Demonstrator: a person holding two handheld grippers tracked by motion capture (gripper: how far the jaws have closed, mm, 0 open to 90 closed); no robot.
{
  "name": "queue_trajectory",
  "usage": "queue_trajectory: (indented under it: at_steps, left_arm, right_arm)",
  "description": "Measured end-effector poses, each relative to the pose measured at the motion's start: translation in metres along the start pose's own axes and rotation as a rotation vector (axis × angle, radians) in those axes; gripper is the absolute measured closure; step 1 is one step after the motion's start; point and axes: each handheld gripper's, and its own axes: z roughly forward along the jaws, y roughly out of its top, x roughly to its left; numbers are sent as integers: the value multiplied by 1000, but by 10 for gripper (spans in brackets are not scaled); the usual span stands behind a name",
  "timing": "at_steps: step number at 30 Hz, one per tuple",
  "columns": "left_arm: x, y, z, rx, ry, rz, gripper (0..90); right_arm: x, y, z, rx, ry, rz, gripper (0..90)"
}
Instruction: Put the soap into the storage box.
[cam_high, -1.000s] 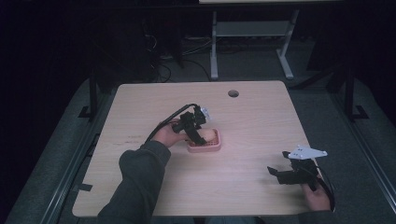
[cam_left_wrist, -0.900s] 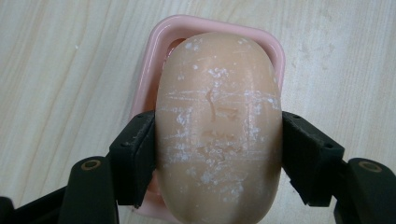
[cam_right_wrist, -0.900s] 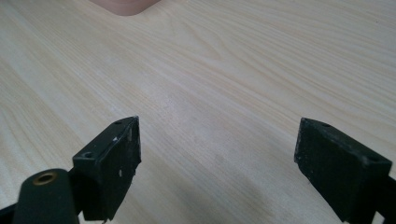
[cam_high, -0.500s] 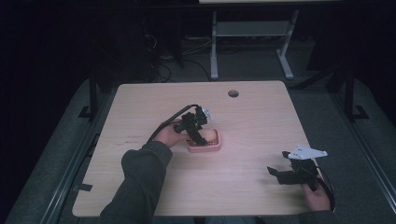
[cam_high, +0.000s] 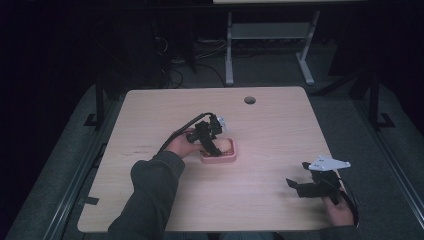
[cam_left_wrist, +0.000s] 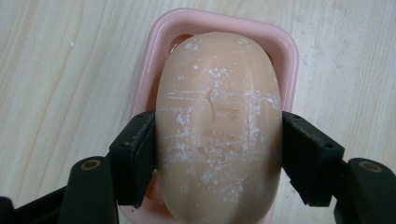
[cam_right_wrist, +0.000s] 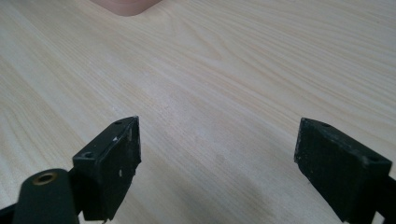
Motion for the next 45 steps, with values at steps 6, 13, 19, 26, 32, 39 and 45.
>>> queue_trajectory:
  at_steps: [6,13,19,26,32,39,45]
  left_arm:
    - [1,0,1,5,-2,4,324]
    - [1,-1,2,3,0,1,324]
    - [1,-1,2,5,-1,-3,324]
    - [1,0,2,6,2,-2,324]
    - [2,-1,2,9,-2,-5,323]
    - [2,0,2,15,3,-5,322]
    - [1,0,3,15,6,1,330]
  right_arm:
    - [0,0,0,2,0,4,141]
    - [0,0,0,1,0,5,141]
    - [0,0,0,-3,-1,0,141]
    - [0,0,0,-2,-1,0,141]
    - [0,0,0,0,0,0,141]
    - [0,0,0,-2,-1,1,141]
    - [1,1,1,-6,1,-8,141]
